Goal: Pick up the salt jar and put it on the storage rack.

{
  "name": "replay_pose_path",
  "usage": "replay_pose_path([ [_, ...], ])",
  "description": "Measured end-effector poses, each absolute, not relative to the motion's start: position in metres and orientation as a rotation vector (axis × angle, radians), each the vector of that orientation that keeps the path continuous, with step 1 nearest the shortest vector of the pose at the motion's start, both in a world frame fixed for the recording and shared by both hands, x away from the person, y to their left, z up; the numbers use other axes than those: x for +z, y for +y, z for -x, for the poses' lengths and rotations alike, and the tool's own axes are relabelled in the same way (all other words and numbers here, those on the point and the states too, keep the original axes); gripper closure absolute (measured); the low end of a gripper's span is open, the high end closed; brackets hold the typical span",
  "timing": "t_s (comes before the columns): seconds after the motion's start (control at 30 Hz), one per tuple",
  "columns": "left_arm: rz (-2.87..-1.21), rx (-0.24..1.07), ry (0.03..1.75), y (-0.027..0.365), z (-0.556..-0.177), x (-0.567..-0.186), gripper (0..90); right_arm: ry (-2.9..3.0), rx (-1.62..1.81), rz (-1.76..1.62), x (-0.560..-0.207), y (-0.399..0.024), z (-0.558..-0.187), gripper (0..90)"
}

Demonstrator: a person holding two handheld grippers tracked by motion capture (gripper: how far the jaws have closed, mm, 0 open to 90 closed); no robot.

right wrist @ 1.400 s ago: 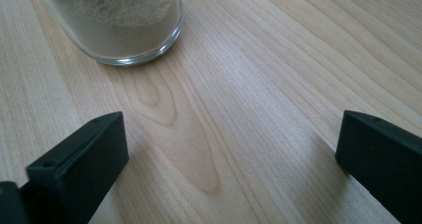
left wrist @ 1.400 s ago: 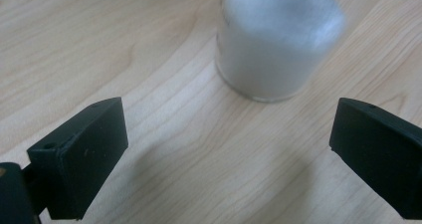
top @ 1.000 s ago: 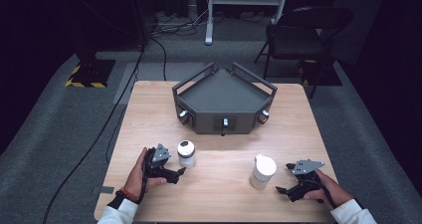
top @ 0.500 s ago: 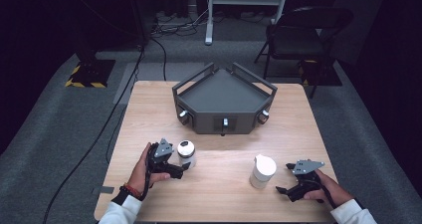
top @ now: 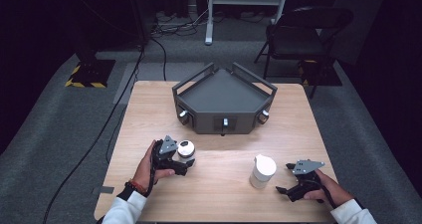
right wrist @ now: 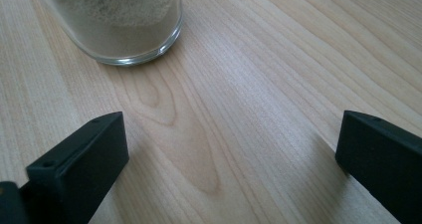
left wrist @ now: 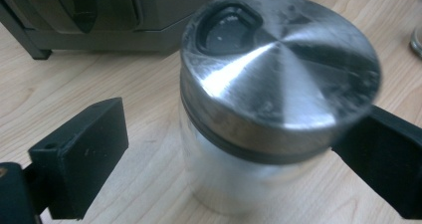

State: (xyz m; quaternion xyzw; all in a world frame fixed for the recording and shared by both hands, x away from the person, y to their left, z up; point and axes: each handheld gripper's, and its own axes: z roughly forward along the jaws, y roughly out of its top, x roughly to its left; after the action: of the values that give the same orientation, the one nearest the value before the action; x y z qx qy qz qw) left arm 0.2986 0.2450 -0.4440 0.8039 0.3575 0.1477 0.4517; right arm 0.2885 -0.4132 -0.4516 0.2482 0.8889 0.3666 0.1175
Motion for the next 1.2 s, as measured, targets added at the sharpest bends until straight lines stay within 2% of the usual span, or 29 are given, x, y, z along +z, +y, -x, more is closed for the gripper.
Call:
replay_pose_path([
  [0.23,-1.99,0.372,0.848,0.238,-0.303,-0.455,11.8,2.602,1.073,-0.725,-0.452,-0.413,-0.289,0.0],
  [0.27,-1.977,0.379,0.842,0.239,-0.303,-0.456,14.3,2.602,1.073,-0.725,-0.452,-0.413,-0.289,0.0],
  [0.3,-1.97,0.388,0.84,0.239,-0.302,-0.456,20.7,2.601,1.073,-0.725,-0.452,-0.414,-0.288,0.0],
  [0.37,-1.976,0.379,0.818,0.24,-0.303,-0.455,23.3,2.6,1.073,-0.726,-0.452,-0.414,-0.288,0.0],
  [0.4,-1.972,0.376,0.812,0.239,-0.302,-0.456,28.5,2.601,1.073,-0.727,-0.452,-0.414,-0.288,0.0],
  [1.2,-1.978,0.399,0.839,0.228,-0.298,-0.445,30.0,2.601,1.073,-0.726,-0.452,-0.414,-0.288,0.0],
])
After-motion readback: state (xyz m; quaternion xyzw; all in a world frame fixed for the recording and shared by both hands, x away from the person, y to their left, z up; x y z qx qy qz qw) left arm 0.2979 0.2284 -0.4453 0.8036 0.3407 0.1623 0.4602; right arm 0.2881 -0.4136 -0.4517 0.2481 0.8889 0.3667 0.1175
